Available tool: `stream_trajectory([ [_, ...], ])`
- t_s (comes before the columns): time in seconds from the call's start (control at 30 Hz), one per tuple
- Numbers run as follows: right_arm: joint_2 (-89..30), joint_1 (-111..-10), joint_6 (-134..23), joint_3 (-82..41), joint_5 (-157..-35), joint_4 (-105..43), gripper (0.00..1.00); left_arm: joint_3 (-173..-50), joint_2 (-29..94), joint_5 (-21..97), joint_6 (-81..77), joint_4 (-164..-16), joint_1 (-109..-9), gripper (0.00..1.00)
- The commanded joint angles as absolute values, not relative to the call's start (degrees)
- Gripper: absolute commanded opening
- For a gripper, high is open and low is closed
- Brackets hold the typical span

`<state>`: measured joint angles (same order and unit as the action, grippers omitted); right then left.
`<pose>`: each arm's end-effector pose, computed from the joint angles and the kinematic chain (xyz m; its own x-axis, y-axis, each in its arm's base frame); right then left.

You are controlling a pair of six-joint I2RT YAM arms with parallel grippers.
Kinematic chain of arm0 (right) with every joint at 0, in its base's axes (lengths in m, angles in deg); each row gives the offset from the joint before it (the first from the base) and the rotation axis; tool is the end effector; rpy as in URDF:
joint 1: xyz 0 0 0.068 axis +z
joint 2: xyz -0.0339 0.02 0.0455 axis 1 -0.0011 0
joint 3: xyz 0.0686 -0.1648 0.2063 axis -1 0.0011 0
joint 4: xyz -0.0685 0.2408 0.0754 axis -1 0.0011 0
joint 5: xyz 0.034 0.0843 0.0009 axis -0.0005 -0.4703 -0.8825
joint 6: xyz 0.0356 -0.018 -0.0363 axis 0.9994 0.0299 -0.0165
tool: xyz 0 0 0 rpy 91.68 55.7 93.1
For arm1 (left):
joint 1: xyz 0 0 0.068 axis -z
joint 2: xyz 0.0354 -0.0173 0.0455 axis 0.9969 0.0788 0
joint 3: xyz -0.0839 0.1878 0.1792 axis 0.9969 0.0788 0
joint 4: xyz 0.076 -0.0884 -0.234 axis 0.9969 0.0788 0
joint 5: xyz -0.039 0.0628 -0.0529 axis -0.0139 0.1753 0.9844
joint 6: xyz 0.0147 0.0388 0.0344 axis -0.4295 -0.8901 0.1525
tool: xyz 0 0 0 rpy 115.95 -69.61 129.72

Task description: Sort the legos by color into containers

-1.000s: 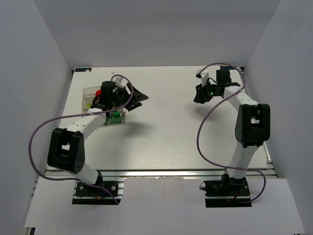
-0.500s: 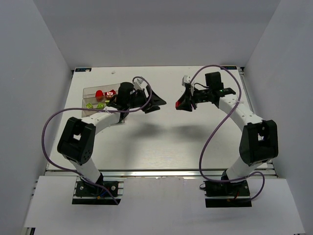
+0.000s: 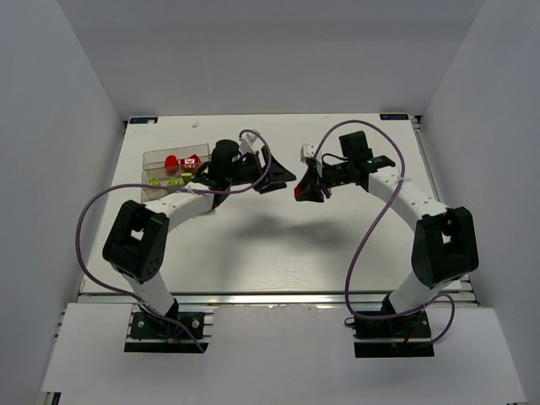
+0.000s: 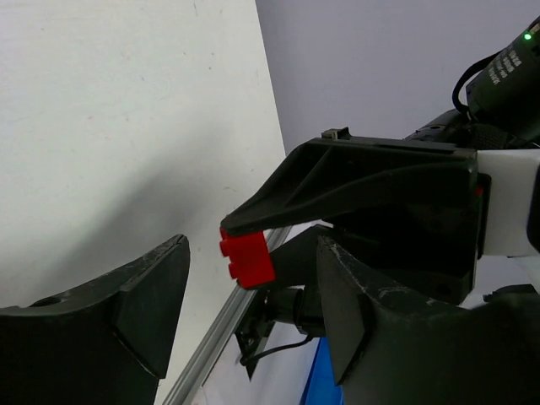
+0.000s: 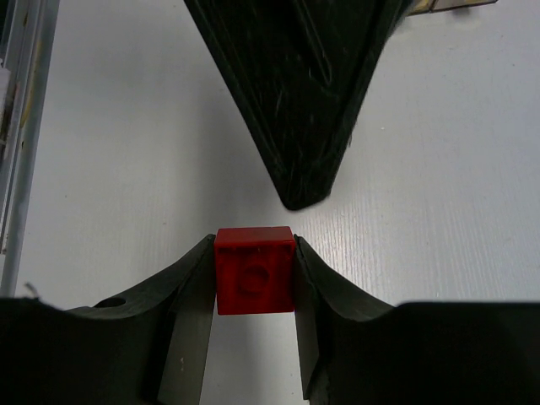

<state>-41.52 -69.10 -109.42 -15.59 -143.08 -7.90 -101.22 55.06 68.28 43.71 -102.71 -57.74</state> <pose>0.3151 0.1512 0.2717 0.0801 -0.4180 -0.9049 -0.9936 0.0387 -0.1059 0.3304 -0.1988 0.2444 -0.9095 -0.2653 -0.3202 0.2105 0.3702 -0.9048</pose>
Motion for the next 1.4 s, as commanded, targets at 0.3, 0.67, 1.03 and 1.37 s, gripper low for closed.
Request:
stream_trajectory([
  [0.3,-41.58,-67.88,-105.05,-17.64,-140.64,-13.67,0.02,-106.06,57.43,70.14,42.94,-101.03,-56.39,0.62],
  [0.67,-42.72,-66.74,-101.62,-18.96,-138.53,-16.92,0.02,-109.85,60.69,71.37,41.54,-97.86,-55.34,0.53],
  [1.03,-42.37,-66.74,-99.69,-19.05,-134.58,-19.65,0.02,-110.55,61.04,70.67,40.57,-95.4,-55.34,0.54],
  [1.37,-41.93,-66.82,-97.58,-18.52,-132.73,-21.41,0.01,-110.29,60.6,70.93,40.39,-95.22,-55.25,0.57],
])
